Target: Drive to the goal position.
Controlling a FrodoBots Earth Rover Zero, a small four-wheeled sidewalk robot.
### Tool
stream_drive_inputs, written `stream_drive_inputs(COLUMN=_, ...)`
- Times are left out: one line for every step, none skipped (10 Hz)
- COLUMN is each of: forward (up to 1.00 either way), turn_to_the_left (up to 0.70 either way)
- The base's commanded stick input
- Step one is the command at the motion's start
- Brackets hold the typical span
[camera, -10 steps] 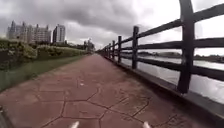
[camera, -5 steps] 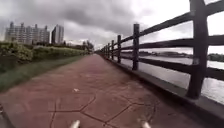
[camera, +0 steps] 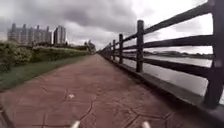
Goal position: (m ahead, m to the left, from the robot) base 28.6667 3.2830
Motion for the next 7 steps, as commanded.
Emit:
stream_drive_inputs(forward=0.50, turn_to_the_left=0.00)
stream_drive_inputs(forward=0.50, turn_to_the_left=0.00)
stream_drive_inputs(forward=0.50, turn_to_the_left=0.00)
stream_drive_inputs(forward=0.50, turn_to_the_left=0.00)
stream_drive_inputs(forward=0.50, turn_to_the_left=0.00)
stream_drive_inputs(forward=0.50, turn_to_the_left=0.00)
stream_drive_inputs(forward=0.50, turn_to_the_left=0.00)
